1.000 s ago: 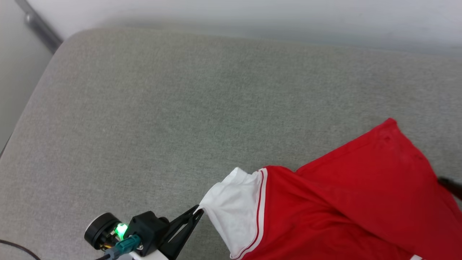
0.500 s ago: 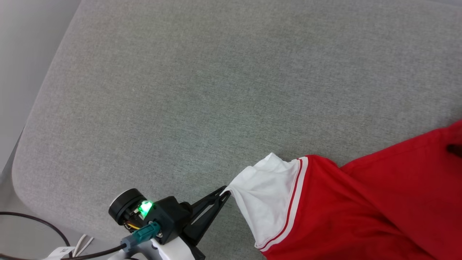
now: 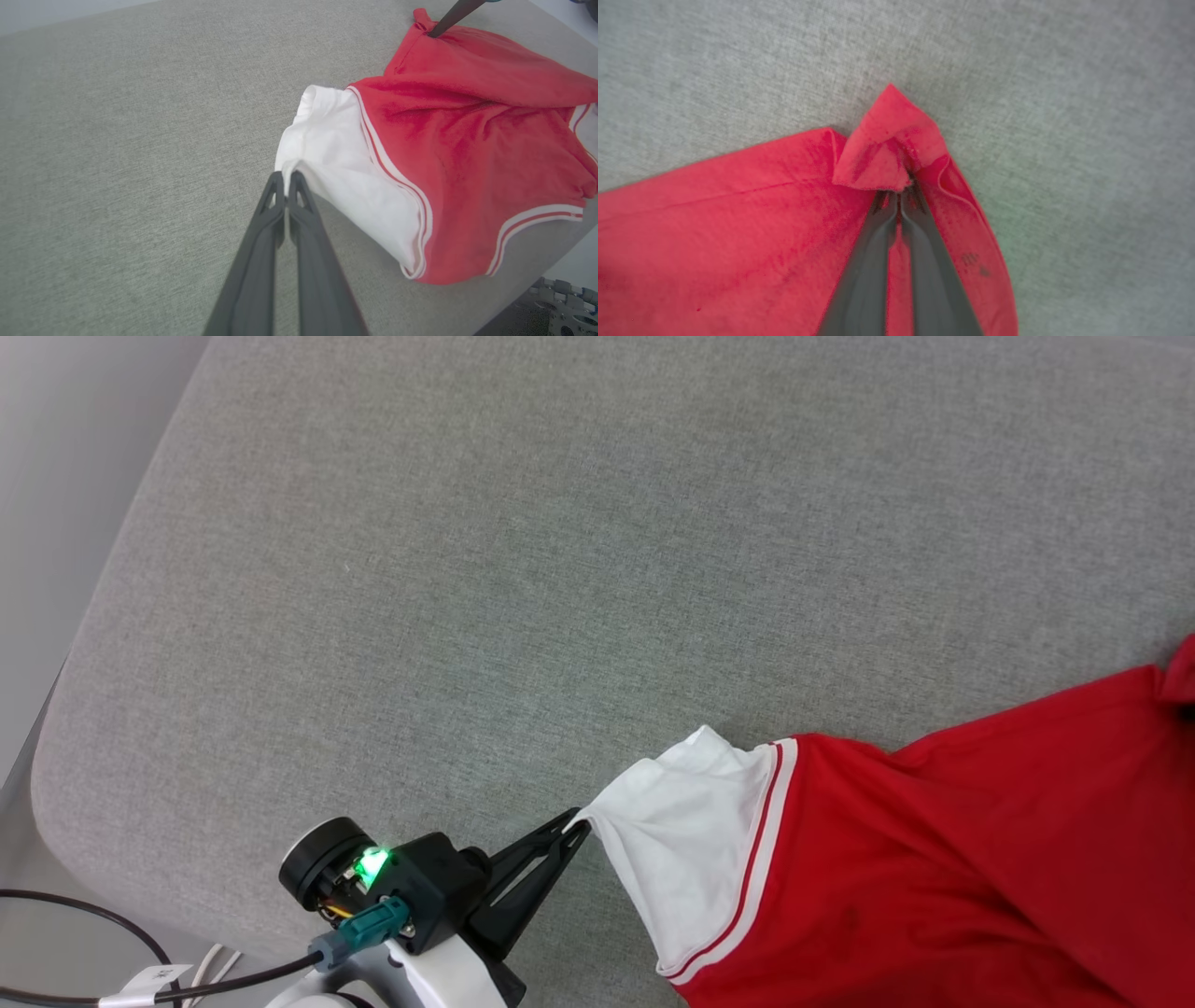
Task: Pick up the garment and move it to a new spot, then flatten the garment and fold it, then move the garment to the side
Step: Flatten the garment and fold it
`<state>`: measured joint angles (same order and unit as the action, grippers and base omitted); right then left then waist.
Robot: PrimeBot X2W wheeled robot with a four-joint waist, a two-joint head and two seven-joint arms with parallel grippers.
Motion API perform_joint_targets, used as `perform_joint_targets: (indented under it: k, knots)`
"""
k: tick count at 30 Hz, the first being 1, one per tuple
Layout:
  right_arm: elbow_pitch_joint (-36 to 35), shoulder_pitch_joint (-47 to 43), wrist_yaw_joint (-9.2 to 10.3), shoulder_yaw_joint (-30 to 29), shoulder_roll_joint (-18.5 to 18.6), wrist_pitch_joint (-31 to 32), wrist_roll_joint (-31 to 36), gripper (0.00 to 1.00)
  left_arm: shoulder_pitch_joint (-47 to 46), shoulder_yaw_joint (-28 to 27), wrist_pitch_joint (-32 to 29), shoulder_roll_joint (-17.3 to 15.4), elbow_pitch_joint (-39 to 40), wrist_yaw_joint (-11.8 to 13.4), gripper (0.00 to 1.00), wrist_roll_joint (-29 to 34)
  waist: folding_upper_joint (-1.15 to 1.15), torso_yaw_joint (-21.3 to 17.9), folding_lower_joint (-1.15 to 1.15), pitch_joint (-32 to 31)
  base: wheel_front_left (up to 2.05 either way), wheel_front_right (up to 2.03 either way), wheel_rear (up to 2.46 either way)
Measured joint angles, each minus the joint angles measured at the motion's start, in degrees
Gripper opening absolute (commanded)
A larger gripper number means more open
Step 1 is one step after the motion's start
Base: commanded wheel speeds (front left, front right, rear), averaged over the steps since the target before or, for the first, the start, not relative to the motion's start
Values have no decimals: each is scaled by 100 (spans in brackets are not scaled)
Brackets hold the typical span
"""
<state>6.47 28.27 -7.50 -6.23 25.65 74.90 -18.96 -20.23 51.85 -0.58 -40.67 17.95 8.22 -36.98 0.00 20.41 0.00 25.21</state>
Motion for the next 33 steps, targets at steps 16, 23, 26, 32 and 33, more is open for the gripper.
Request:
perform_joint_targets:
  k: [16, 23, 26, 32, 33]
  knots:
    - [245, 202, 0, 296, 65, -1811, -802, 0, -120, -352, -48, -323, 419, 390, 0, 74, 0, -613, 1, -1255, 0, 0, 0]
    - [-248, 283, 0, 238, 261, -2475, -1136, 0, -520, -838, 264, -447, 730, 600, 0, 296, 0, -1032, 1, -1737, 0, 0, 0]
    - [-546, 353, 0, 240, 281, -2717, -1244, 0, -675, -1109, 318, -589, 846, 680, 0, 297, 0, -1222, 1, -1871, 0, 0, 0]
    - [-1077, 495, 0, 196, 204, -3112, -1477, 0, -1179, -1592, 302, -886, 999, 694, 0, 333, 0, -1570, 0, -2052, 0, 0, 0]
    - [-1155, 539, 0, 178, 175, -3182, -1500, 0, -1274, -1699, 302, -912, 1004, 695, 0, 294, 0, -1626, 0, -2070, 0, 0, 0]
